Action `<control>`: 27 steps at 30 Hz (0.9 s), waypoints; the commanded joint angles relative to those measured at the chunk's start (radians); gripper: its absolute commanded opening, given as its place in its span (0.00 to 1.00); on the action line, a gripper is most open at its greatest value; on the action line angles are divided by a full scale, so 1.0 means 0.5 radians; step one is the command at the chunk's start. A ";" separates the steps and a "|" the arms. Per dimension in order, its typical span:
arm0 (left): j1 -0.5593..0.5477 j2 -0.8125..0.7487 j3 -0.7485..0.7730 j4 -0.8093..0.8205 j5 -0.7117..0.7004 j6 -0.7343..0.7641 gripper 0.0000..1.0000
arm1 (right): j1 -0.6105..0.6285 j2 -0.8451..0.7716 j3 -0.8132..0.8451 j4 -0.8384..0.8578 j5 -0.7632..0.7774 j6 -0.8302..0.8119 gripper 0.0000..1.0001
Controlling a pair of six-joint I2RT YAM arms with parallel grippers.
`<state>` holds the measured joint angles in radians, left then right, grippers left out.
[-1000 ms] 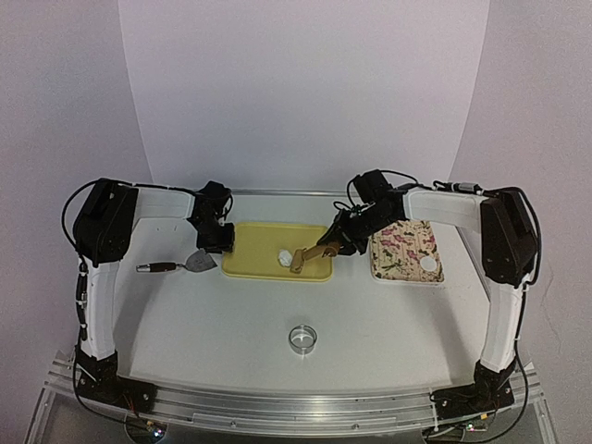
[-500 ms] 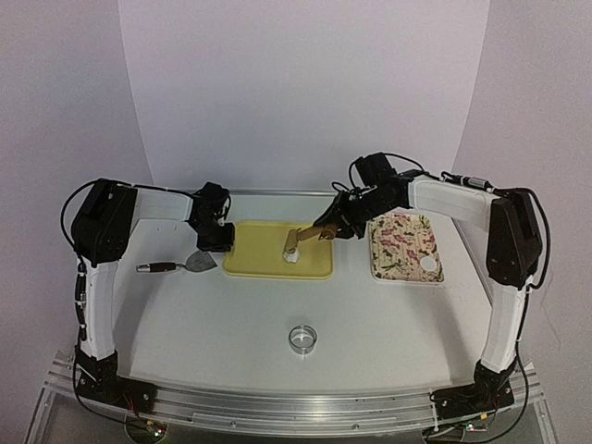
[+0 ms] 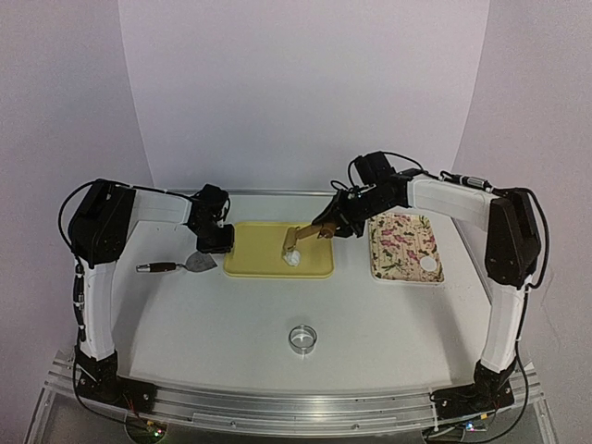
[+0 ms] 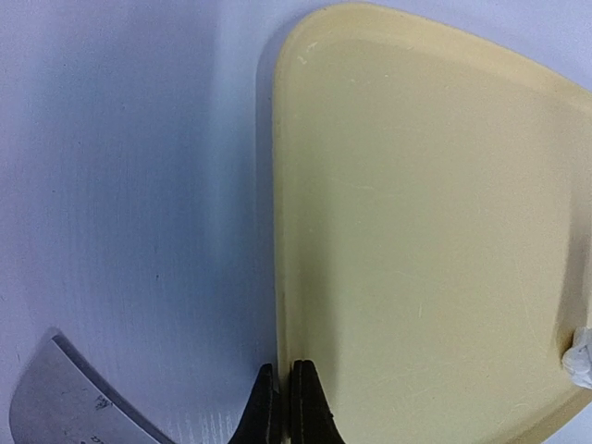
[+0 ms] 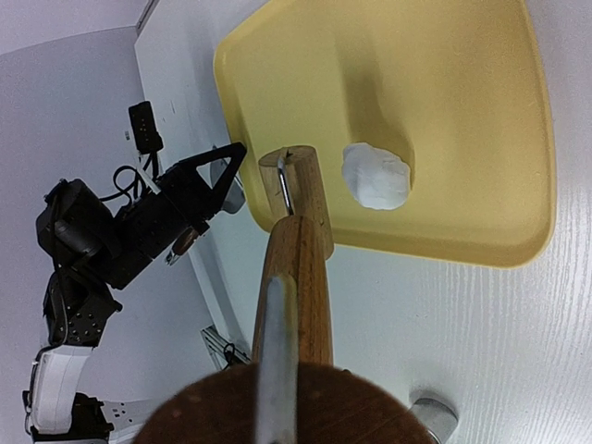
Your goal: Roll out the dumpling wrappers from the dough
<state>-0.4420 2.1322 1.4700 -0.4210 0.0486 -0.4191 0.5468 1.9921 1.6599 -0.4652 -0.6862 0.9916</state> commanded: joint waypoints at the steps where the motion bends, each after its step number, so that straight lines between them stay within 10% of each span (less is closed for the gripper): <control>1: -0.031 0.003 -0.078 -0.174 0.001 -0.009 0.00 | 0.013 0.019 -0.004 0.062 0.023 -0.032 0.00; 27: -0.036 -0.016 -0.116 -0.188 -0.051 -0.012 0.00 | 0.012 0.057 -0.170 -0.114 0.251 -0.081 0.00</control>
<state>-0.4482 2.1247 1.4548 -0.4096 0.0386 -0.4202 0.5468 2.0418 1.6009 -0.4450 -0.6504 0.9678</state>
